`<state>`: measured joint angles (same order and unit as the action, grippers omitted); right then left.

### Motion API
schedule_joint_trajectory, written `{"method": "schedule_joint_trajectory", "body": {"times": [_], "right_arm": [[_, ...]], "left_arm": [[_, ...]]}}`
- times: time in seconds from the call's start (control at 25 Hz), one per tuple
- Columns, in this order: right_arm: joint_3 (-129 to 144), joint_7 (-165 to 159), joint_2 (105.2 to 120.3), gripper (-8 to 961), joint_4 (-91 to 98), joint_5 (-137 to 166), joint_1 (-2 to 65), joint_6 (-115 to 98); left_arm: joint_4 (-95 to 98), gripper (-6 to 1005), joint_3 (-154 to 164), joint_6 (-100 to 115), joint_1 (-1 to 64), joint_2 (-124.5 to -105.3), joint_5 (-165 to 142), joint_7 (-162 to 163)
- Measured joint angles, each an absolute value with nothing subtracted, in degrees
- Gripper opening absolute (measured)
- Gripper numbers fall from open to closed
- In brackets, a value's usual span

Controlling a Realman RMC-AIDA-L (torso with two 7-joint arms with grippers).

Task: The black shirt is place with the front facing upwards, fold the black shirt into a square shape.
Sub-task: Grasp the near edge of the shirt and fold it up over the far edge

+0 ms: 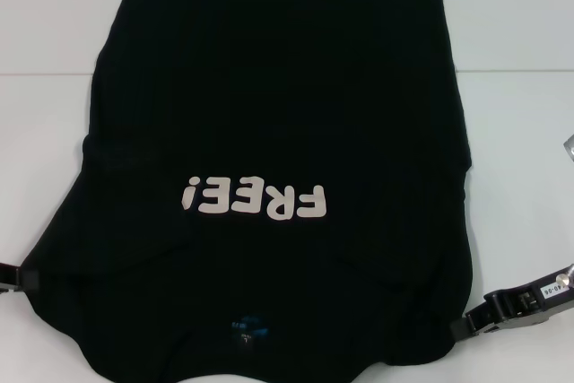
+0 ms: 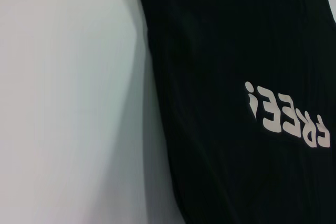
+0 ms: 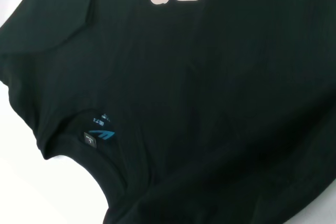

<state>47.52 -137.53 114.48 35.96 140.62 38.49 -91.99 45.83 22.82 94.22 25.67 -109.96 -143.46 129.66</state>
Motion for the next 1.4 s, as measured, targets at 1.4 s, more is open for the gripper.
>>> {"method": "schedule_joint_trajectory", "body": {"times": [1.4], "right_arm": [[41.65,-121.21,106.77,29,40.51,143.13,27.97,-113.35]], "left_arm": [[34.79,12,32.50,115.45,25.74,-107.55,-145.43,124.92]]}}
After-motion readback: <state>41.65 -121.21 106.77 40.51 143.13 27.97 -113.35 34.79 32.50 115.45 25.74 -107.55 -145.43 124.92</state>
